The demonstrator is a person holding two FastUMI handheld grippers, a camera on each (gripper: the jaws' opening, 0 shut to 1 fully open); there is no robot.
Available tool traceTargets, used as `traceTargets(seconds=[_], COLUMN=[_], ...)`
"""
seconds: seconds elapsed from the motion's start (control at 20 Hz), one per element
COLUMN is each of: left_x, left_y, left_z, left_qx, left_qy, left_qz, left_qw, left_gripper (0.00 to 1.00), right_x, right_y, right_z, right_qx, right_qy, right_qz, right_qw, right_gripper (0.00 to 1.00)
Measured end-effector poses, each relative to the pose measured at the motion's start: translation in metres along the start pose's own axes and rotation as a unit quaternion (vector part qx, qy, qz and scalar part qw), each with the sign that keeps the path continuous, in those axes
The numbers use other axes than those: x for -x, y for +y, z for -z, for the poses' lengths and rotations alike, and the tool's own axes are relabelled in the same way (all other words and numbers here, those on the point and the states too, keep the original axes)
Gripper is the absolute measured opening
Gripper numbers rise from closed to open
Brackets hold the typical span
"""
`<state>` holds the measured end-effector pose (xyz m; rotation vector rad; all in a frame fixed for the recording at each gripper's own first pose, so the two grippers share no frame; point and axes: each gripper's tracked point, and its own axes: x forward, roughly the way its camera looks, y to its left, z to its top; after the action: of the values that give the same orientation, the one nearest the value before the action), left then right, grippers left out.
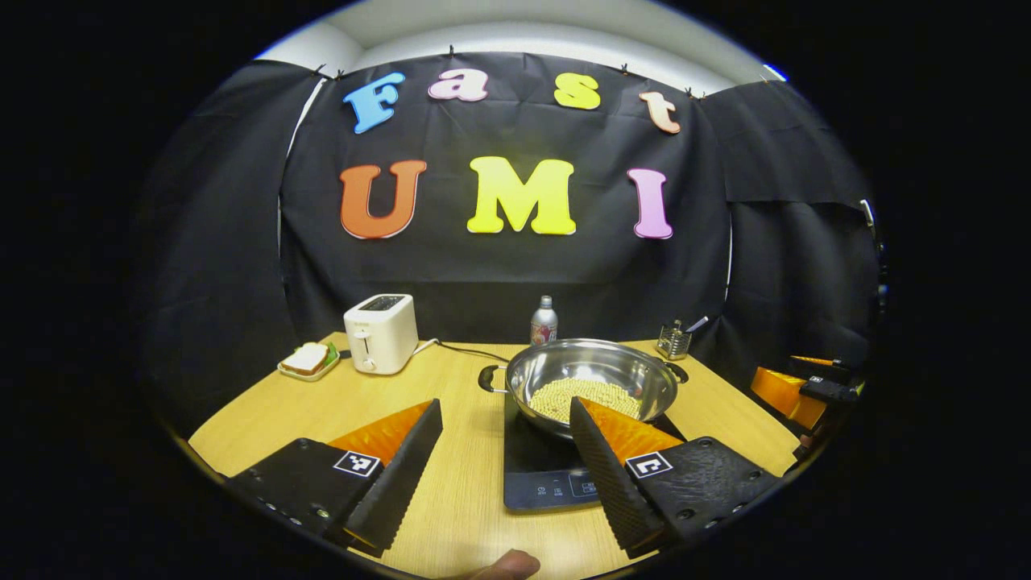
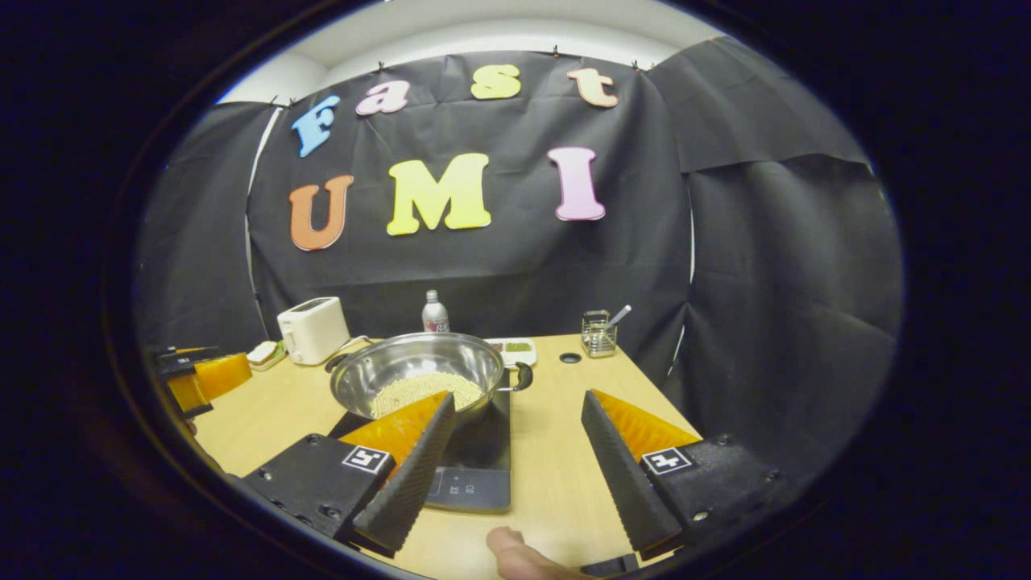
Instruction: First push the handle of the pot to place it horizontally, then grasp the pot with both hands and set it on the induction cooktop.
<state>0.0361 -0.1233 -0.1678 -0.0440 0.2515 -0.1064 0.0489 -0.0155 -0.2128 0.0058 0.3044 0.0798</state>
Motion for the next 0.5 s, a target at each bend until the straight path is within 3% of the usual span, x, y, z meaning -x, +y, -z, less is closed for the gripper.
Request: traceTargets(seconds=[0.3,0.5], left_x=[0.053,0.079], left_y=[0.002,0.004], left_z=[-0.038,-0.062], left_qx=[-0.006,-0.001], left_qy=[-0.039,-0.064], left_qz=[-0.003,-0.005], left_qw=[0.999,0.998], left_gripper=[0.95,0.94], right_x=[0.063,0.099], right_y=[0.01,0.004], right_z=[-0.042,-0.071], right_qx=[-0.004,0.006], right_qy=[-0.047,-0.078], right_qz=[-0.017,-0.001], right_qw=[0.999,0.997], right_gripper=[0.99,0.99])
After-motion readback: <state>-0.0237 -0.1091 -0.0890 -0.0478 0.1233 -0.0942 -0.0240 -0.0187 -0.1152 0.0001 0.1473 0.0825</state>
